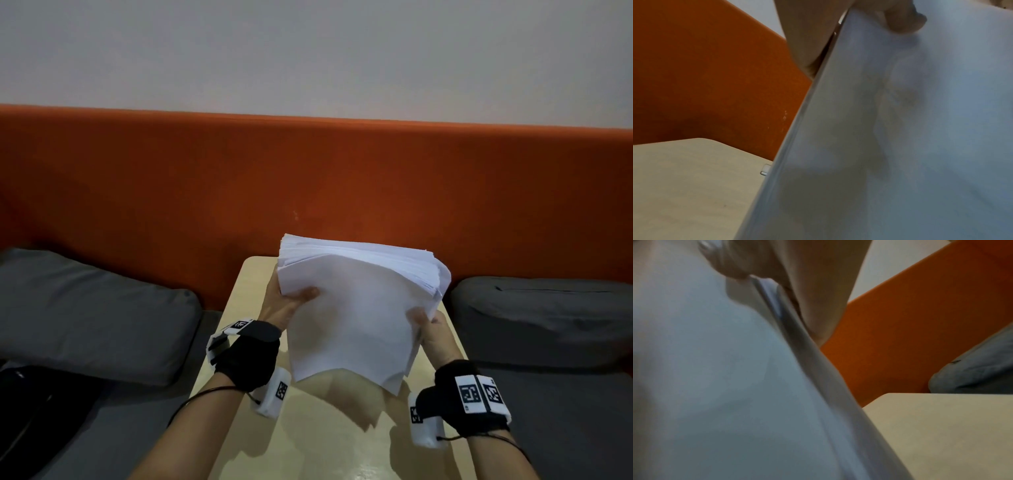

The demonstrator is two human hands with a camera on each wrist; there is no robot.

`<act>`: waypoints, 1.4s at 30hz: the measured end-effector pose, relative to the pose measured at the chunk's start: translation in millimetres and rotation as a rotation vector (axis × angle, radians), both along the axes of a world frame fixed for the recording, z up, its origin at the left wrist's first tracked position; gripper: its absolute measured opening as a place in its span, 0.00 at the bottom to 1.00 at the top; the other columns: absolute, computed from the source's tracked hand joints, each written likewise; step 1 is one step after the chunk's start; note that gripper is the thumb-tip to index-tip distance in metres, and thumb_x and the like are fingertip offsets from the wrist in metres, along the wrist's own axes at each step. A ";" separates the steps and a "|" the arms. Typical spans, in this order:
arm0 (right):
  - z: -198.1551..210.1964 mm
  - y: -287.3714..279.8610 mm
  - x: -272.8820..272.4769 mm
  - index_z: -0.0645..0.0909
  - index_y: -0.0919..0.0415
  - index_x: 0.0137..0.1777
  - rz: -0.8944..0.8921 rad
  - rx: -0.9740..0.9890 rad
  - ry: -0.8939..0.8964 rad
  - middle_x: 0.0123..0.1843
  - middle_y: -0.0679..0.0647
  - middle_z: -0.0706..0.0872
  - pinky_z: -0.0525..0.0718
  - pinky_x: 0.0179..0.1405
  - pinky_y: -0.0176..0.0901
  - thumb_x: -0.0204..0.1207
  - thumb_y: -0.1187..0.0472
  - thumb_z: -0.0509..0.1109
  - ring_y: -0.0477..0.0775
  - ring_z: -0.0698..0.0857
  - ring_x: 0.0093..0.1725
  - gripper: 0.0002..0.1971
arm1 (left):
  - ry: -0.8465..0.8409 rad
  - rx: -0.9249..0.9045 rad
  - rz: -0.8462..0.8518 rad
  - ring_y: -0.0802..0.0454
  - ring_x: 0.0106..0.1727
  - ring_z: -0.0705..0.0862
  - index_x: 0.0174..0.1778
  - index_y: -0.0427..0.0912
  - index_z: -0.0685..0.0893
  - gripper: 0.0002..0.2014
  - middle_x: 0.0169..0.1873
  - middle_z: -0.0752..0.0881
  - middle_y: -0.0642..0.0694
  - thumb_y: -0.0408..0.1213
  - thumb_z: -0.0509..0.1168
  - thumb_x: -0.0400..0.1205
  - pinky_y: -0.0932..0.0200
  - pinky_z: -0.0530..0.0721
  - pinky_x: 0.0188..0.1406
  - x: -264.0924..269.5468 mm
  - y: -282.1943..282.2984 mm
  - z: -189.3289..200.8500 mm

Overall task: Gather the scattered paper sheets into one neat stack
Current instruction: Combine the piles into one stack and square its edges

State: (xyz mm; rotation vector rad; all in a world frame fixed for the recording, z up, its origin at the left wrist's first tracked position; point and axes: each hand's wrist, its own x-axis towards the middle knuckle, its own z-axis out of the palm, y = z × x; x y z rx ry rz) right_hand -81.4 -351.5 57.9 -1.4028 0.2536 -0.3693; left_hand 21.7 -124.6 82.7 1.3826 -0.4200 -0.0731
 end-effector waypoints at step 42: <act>54.3 -14.3 -1.1 0.90 0.48 0.41 0.112 -0.154 -0.070 0.44 0.46 0.91 0.78 0.49 0.44 0.84 0.66 0.56 0.39 0.87 0.42 0.22 | 0.046 -0.133 0.028 0.65 0.38 0.89 0.61 0.38 0.72 0.59 0.39 0.89 0.53 0.68 0.79 0.38 0.69 0.85 0.34 4.4 -1.5 16.6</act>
